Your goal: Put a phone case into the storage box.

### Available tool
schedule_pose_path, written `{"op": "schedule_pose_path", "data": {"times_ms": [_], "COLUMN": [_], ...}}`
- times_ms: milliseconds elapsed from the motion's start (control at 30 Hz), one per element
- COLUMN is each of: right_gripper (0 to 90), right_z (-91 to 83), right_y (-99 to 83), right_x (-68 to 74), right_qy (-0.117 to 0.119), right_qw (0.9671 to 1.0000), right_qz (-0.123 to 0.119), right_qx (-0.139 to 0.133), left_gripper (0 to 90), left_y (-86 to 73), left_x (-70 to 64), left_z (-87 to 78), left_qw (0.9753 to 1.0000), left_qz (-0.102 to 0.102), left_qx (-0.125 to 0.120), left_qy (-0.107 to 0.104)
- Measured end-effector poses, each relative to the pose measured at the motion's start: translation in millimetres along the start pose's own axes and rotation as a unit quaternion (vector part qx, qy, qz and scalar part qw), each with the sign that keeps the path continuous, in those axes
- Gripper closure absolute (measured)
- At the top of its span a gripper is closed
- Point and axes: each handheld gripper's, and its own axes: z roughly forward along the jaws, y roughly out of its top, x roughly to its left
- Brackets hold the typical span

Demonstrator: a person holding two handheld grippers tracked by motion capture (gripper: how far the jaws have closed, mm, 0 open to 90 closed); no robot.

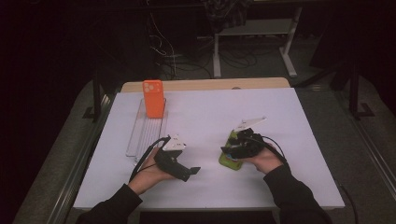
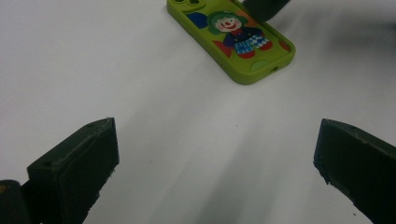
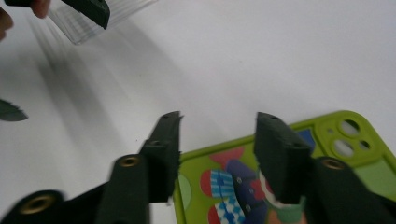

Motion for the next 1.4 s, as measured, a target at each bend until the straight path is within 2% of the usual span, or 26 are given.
{"op": "schedule_pose_path", "data": {"times_ms": [233,300,533,633,800,867,933,1400], "right_gripper": [82.8,87.3,88.0,88.1,88.2,88.2,88.2,88.2], "right_z": [27.8,35.8,55.0,57.7,52.8,48.5,43.0,9.9], "right_y": [14.7,15.8,13.2,10.8,4.4,1.5,-2.9,-30.1], "right_x": [7.5,9.6,16.7,18.4,18.0,16.7,14.7,-13.1], "right_qy": [0.008,0.009,0.016,0.013,0.005,0.006,0.003,-0.033], "right_qw": [0.9991,0.9984,0.9954,0.9945,0.9935,0.9935,0.9935,0.9931], "right_qz": [-0.013,-0.017,-0.036,-0.039,-0.042,-0.042,-0.037,-0.012], "right_qx": [0.041,0.052,0.087,0.097,0.106,0.106,0.108,0.112], "left_gripper": [0.0,0.0,0.0,0.0,0.0,0.0,0.0,0.0], "left_y": [-0.1,-0.1,-0.1,0.1,0.1,0.2,0.2,0.1], "left_x": [-0.1,-0.1,-0.1,-0.2,0.4,-0.2,0.6,-0.4], "left_z": [-0.3,-0.3,-0.1,-0.2,-1.0,-0.5,-0.7,0.5], "left_qw": [1.0,1.0,1.0,0.9999,0.9999,0.9999,0.9999,0.9999], "left_qz": [-0.007,-0.007,-0.008,-0.011,-0.01,-0.015,-0.009,-0.013], "left_qx": [-0.002,-0.002,-0.001,0.0,0.003,-0.001,0.004,0.002], "left_qy": [-0.003,-0.003,-0.003,-0.004,-0.004,-0.005,-0.004,-0.002]}}
